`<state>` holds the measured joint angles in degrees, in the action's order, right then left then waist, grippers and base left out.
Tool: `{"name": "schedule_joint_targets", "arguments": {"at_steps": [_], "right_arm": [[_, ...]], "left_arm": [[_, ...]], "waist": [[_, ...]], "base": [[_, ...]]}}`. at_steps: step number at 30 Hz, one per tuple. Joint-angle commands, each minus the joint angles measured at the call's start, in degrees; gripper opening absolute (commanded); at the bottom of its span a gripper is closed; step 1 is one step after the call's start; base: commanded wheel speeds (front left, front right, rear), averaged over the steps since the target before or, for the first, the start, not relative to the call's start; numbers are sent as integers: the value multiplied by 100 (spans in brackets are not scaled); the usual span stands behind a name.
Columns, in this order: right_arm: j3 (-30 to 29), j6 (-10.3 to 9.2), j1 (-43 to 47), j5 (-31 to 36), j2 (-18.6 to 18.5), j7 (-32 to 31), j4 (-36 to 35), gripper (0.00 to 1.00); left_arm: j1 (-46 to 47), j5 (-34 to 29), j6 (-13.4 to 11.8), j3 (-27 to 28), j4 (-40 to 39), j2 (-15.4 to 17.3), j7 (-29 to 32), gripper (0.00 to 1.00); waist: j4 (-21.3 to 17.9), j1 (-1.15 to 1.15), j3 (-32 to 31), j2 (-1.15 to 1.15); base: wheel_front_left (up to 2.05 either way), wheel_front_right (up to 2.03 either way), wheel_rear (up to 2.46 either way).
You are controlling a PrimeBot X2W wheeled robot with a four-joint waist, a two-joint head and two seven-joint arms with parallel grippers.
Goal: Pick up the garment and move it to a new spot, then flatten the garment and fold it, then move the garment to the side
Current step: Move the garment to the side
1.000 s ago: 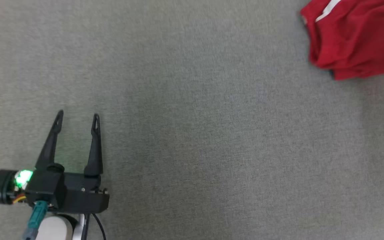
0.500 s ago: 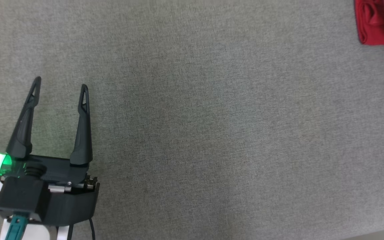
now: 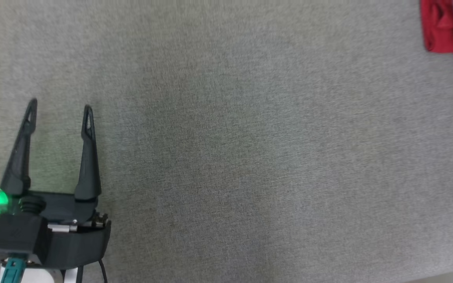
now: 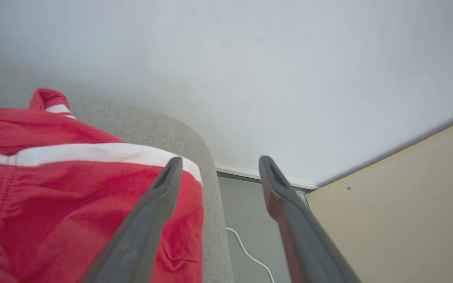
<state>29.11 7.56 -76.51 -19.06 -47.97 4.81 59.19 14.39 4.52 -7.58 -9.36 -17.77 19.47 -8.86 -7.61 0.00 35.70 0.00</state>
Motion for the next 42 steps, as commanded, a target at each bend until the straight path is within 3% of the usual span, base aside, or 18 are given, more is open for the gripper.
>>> {"name": "schedule_joint_targets", "arguments": {"at_steps": [1,6,10,14,20,25,34,42], "right_arm": [[-3,-15,56,4,120,310,-108,100],[-167,-15,425,-120,374,926,-531,100],[-456,-15,753,-280,585,1015,-930,100],[-1027,-15,1393,-264,821,1036,-1759,100],[-2284,-15,2686,55,1725,1030,-2692,100],[-2919,-15,3664,511,2467,1009,-3322,100],[-3409,-15,5469,984,3404,710,-4402,100],[-3479,-14,6764,1244,4058,707,-5093,100]], "left_arm": [[-137,99,-28,14,141,-42,-71,100],[-418,332,-80,119,563,-100,-204,100],[-582,438,-104,189,751,-130,-253,100],[-763,555,-135,221,945,-179,-289,100],[-1042,709,-152,261,1248,-221,-370,100],[-1143,773,-113,199,1480,-276,-416,100],[-1212,890,-83,54,1977,-459,-498,100],[-1331,925,-91,5,2263,-479,-522,100]], "waist": [[-18,0,-359,0],[-31,0,-1000,0],[-32,0,-1345,0],[35,0,-1735,0],[111,0,-2244,0],[280,0,-2516,0],[608,0,-2982,0],[691,0,-3324,0]], "base": [[0,0,0],[0,0,0],[0,0,0],[0,0,0],[0,0,0],[0,0,0],[0,0,0],[0,0,0]]}}
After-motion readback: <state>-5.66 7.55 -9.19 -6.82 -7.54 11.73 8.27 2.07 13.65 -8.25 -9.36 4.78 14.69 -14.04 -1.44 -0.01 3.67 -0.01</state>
